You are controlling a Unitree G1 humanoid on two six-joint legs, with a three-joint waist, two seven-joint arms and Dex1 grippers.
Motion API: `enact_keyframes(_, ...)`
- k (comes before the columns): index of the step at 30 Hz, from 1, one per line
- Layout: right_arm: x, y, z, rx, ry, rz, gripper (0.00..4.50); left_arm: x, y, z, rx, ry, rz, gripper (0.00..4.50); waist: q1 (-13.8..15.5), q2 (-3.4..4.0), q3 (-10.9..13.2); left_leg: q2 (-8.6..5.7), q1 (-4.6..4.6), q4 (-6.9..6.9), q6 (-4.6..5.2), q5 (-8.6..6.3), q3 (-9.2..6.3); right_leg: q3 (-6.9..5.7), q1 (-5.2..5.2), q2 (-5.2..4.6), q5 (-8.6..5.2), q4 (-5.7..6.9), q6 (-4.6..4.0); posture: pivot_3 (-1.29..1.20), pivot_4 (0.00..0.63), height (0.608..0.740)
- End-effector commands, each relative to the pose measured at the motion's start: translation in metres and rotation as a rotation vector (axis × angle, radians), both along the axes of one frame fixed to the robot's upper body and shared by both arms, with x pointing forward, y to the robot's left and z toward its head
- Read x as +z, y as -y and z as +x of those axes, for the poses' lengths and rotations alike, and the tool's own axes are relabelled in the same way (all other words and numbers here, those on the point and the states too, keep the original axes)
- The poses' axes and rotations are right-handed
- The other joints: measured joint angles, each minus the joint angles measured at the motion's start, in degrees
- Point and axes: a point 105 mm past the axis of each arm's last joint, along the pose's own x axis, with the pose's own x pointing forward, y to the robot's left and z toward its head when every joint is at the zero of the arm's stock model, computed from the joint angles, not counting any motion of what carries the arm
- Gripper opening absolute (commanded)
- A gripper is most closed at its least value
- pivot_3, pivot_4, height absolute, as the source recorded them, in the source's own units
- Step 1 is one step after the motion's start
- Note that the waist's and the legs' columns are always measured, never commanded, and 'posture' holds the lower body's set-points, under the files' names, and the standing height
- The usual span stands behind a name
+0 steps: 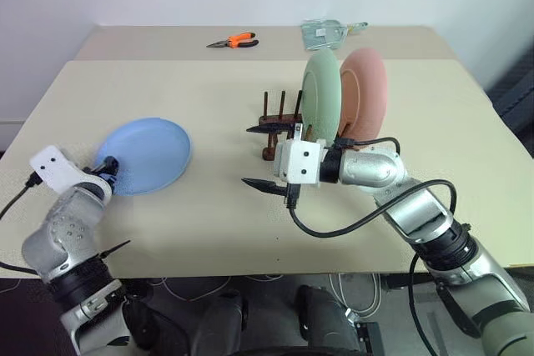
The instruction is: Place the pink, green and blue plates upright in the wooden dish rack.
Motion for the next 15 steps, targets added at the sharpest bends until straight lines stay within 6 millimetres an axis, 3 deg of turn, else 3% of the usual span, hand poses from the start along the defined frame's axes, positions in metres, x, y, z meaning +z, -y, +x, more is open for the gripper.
enact_keyframes(1,0.013,0.001,0.002,-0.004,0.053,0.025,4.5,0.007,0.004,-0.002,0.002,0.036,-0.054,1.19,-0.01,0.0,0.0,0.0,0.01,0.0,0.0,0.0,0.0,0.0,0.0,0.01,0.0,0.01,0.0,0.0,0.15,0.74)
enact_keyframes(3,0.015,0.004,0.006,-0.024,0.039,0.024,4.5,0.016,0.01,0.005,-0.017,0.075,-0.038,0.16,0.03,-0.01,0.0,0.0,0.01,0.0,-0.01,0.0,0.01,0.0,0.01,0.01,0.0,0.0,0.0,0.0,0.15,0.74)
enact_keyframes(4,0.017,0.005,0.008,-0.032,0.039,0.031,4.5,0.031,0.016,0.011,-0.054,0.135,0.02,0.07,0.16,-0.01,-0.01,0.0,0.01,0.0,-0.01,0.01,0.01,0.0,0.01,0.01,0.0,0.0,-0.01,0.0,0.15,0.74)
enact_keyframes(10,0.031,-0.004,0.01,-0.026,0.213,0.023,4.5,0.126,0.081,0.035,-0.342,0.504,0.243,0.07,0.44,-0.13,0.05,-0.03,-0.06,0.03,-0.08,0.04,0.0,-0.01,0.03,0.01,0.02,-0.06,-0.04,0.0,0.15,0.74)
enact_keyframes(15,0.035,-0.019,0.017,-0.014,0.344,-0.012,4.5,0.164,0.125,0.037,-0.512,0.621,0.327,0.07,-0.42,-0.11,0.05,-0.01,0.04,-0.12,-0.09,0.05,0.1,0.03,0.0,0.01,0.02,-0.07,-0.04,0.0,0.15,0.74)
